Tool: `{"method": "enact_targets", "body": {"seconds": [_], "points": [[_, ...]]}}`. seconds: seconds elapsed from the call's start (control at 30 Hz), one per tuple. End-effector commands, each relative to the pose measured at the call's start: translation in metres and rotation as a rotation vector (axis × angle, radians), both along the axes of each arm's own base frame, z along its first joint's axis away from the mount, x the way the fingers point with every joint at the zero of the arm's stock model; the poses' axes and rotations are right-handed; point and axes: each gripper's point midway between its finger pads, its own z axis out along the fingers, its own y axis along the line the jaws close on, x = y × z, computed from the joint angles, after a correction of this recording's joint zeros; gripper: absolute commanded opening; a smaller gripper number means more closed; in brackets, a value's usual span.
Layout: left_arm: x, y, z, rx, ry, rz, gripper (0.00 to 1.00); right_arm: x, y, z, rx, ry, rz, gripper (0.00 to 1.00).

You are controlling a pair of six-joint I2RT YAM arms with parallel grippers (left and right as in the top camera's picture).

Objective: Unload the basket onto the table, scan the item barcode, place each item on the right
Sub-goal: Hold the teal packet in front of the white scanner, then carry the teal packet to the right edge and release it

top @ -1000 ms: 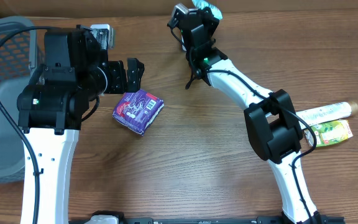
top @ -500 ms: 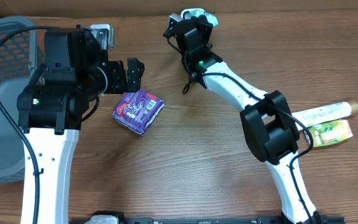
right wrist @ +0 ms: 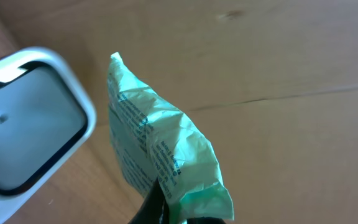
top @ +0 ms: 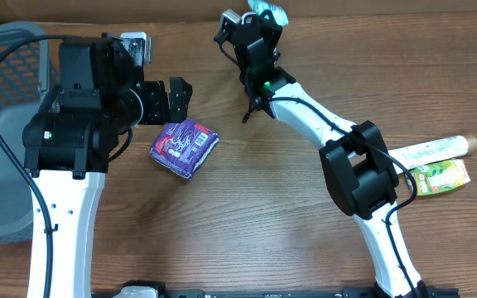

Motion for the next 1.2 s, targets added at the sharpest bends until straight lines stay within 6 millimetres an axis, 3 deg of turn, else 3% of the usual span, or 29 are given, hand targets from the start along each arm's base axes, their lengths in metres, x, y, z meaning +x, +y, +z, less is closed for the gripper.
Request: {"method": "enact_targets", "body": {"seconds": [0.0, 0.27, 0.57, 0.83, 0.93, 1.0, 1.1, 1.17], "points": [[0.002, 0.002, 0.004, -0.006, -0.01, 0.018, 1.0, -0.002, 0.0, 0.018, 0.011, -0.042, -0.018, 0.04], [0.002, 0.002, 0.004, -0.006, -0.01, 0.018, 0.99, -0.007, 0.008, 0.018, -0.05, -0.03, -0.009, 0.04], [0.002, 0.002, 0.004, -0.006, -0.01, 0.018, 1.0, -0.003, 0.001, -0.007, -0.078, 0.027, 0.003, 0.04], [0.002, 0.002, 0.004, -0.006, -0.01, 0.018, 0.99, -0.007, 0.007, 0.001, -0.071, -0.001, -0.012, 0.04], [0.002, 0.002, 0.004, -0.006, -0.01, 0.018, 1.0, -0.018, 0.011, 0.029, -0.025, -0.041, -0.038, 0.04], [0.002, 0.002, 0.004, -0.006, -0.01, 0.018, 1.0, -0.03, 0.011, 0.058, 0.017, -0.045, -0.034, 0.04], [0.002, 0.002, 0.004, -0.006, -0.01, 0.018, 1.0, -0.056, 0.005, 0.107, 0.129, -0.042, -0.025, 0.04], [0.002, 0.002, 0.004, -0.006, -0.01, 0.018, 1.0, -0.077, -0.003, 0.128, 0.233, -0.009, -0.026, 0.04]]}}
